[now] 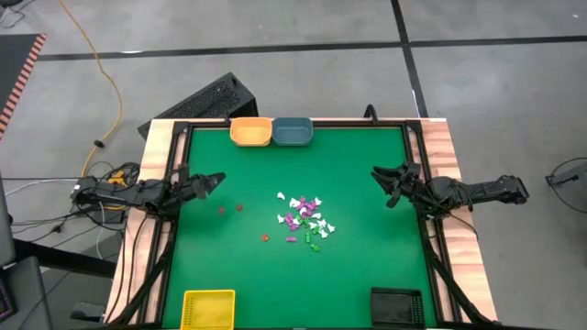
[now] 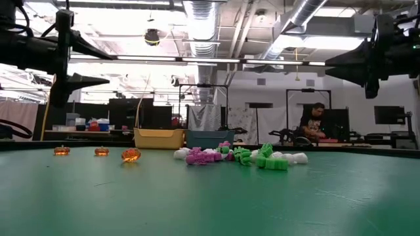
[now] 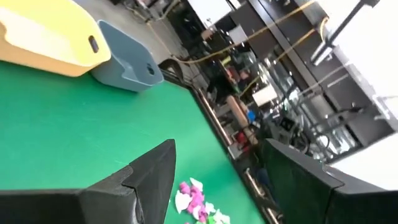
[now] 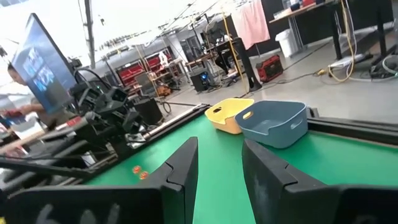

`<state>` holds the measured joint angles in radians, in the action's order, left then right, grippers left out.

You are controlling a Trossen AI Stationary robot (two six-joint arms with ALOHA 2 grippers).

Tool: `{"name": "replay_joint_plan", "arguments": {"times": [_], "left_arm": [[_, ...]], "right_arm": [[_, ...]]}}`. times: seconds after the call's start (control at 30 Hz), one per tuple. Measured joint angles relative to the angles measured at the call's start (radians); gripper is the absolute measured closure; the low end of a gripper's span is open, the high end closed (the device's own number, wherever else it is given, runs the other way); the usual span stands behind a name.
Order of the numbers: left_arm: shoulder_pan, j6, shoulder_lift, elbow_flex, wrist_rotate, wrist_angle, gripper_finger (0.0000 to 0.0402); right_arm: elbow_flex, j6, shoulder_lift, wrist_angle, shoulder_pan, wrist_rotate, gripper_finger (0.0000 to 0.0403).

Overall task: Sort Halloween decoration
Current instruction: Put the orange pumpkin into the gray bin

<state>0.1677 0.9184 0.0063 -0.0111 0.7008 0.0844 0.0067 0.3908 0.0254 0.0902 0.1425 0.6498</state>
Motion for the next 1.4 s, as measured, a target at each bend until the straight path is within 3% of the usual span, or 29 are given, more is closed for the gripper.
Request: {"name": "replay_joint_plan", "arguments": {"times": [0.17,0.43,0.57,0.73,0.93,1.13,1.3,1.4], "left_arm": [[0.0,0.077,0.0,0.0,0.055,0.057,0.017],[0.001,-0.065,0.028,-0.119,-0.13,0.138,0.017],[0.0,-0.18,0.16,-0.274,-0.139,0.056,0.017],[0.0,-0.237,0.397,-0.517,-0.155,-0.212,0.017],[0.0,-0.348,0.555,-0.764,-0.183,-0.367,0.017],[0.0,-0.425,0.536,-0.848,-0.118,-0.429,0.017],[0.0,-0.302,0.506,-0.849,-0.079,-0.599,0.017],[0.0,-0.264,0.503,-0.848,-0.074,-0.641,0.017]], "right_arm": [[0.0,0.028,0.0,0.001,0.0,0.0,0.0276],[0.0,0.027,0.0,-0.002,-0.001,0.001,0.0276],[0.0,0.023,0.0,-0.003,-0.001,0.002,0.0276],[0.006,0.02,0.0,0.06,-0.001,0.004,0.0276],[0.131,-0.108,0.044,0.193,-0.001,-0.037,0.0276],[0.409,-0.326,0.26,0.201,-0.001,-0.046,0.0276],[0.687,-0.422,0.574,0.017,-0.003,-0.046,0.0276],[0.818,-0.5,0.748,-0.003,-0.017,-0.049,0.0276]]}}
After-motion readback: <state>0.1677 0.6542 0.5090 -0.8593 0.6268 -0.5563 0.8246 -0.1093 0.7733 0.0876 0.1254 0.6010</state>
